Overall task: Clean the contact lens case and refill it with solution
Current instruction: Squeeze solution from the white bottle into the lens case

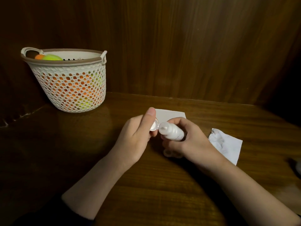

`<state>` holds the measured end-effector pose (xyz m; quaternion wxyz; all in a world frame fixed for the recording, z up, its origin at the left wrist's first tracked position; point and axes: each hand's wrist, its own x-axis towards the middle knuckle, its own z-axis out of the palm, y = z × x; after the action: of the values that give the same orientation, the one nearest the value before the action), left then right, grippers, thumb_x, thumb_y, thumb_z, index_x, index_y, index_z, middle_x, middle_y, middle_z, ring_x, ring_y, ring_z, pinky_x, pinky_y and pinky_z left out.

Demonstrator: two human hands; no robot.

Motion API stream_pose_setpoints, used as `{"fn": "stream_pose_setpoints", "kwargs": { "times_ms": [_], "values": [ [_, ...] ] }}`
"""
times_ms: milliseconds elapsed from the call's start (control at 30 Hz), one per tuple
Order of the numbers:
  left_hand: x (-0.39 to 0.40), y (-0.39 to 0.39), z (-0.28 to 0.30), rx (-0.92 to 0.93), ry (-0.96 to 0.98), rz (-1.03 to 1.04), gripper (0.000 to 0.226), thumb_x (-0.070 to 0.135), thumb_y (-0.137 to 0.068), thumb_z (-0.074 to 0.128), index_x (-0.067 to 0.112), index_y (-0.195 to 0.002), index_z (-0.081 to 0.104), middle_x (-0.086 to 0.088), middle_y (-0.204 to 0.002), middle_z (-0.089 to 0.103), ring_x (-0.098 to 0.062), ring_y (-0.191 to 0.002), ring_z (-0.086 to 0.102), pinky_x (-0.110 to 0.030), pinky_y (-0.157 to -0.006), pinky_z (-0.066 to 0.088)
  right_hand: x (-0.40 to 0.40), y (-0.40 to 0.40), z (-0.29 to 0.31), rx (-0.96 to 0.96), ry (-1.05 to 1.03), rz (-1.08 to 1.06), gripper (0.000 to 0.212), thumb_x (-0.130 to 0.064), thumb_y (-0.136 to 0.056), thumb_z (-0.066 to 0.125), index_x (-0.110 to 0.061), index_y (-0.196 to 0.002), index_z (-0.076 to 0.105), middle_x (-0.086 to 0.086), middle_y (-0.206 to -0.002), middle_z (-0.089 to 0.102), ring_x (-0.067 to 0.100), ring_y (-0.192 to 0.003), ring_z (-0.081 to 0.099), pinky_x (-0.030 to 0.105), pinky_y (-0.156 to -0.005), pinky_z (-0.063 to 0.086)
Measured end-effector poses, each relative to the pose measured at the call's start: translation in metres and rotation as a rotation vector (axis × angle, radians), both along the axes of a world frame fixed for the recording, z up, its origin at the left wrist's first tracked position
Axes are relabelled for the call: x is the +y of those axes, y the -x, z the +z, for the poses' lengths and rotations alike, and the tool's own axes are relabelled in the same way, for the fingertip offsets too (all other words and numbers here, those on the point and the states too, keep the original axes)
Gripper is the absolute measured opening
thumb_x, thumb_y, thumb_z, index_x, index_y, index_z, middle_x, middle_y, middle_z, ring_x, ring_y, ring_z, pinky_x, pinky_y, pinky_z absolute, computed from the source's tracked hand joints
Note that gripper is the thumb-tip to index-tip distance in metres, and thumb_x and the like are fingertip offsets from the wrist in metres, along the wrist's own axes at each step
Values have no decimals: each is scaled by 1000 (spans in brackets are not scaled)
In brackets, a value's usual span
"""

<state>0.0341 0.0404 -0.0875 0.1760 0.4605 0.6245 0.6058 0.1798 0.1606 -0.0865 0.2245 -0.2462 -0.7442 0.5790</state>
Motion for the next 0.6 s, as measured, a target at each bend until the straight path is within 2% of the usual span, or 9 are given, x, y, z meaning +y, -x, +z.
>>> {"fn": "stream_pose_setpoints", "kwargs": {
  "times_ms": [33,100,167,267,367,467,533,600],
  "values": [
    [0,-2,0,10,-13,-14,61,62,-107,34,20,-75,63,11,-65,59,-1,-62,56,-23,-63,45,4,-1,1,26,148,28,58,9,-76,79,-22,-123,66,20,-122,70,30,-95,72,40,-72,62],
    [1,-5,0,48,-31,-44,54,57,-104,33,17,-84,64,18,-64,60,4,-62,60,-12,-57,45,8,-1,4,157,519,78,70,6,-65,64,-14,-133,60,23,-126,64,36,-106,59,38,-71,52],
    [1,-7,0,124,-21,-58,50,54,-104,30,17,-88,60,15,-63,55,5,-60,59,-9,-54,44,10,-1,9,308,772,64,67,-4,-62,64,-6,-129,59,22,-123,62,35,-106,55,34,-70,49],
    [2,-7,-3,251,9,-80,40,51,-106,29,25,-91,55,12,-66,48,2,-61,57,-10,-57,43,11,1,13,426,898,-23,61,-22,-66,82,-4,-120,61,18,-118,61,28,-103,63,32,-71,59],
    [8,-8,-8,351,68,-86,34,55,-106,29,34,-96,54,14,-75,57,-6,-70,59,-26,-63,46,14,4,14,496,1056,-162,50,-30,-86,80,-4,-126,63,14,-101,70,24,-84,74,44,-76,65],
    [17,-12,-9,424,48,-95,28,54,-106,35,36,-98,56,33,-85,61,3,-79,61,-14,-64,41,18,7,12,610,1289,-194,58,-27,-79,86,-7,-128,63,6,-95,70,20,-85,73,49,-63,65],
    [23,-15,-10,420,41,-110,23,50,-106,44,36,-97,60,36,-89,62,7,-88,63,-8,-69,45,22,8,9,640,1376,-184,46,-29,-76,87,-7,-113,71,3,-90,68,19,-74,70,44,-60,64],
    [29,-16,-10,432,70,-106,17,46,-106,51,39,-96,62,40,-92,63,13,-93,63,-2,-71,44,28,9,6,680,1435,-226,32,-35,-81,86,-9,-97,75,0,-90,65,15,-72,64,35,-66,64]
  ]
}}
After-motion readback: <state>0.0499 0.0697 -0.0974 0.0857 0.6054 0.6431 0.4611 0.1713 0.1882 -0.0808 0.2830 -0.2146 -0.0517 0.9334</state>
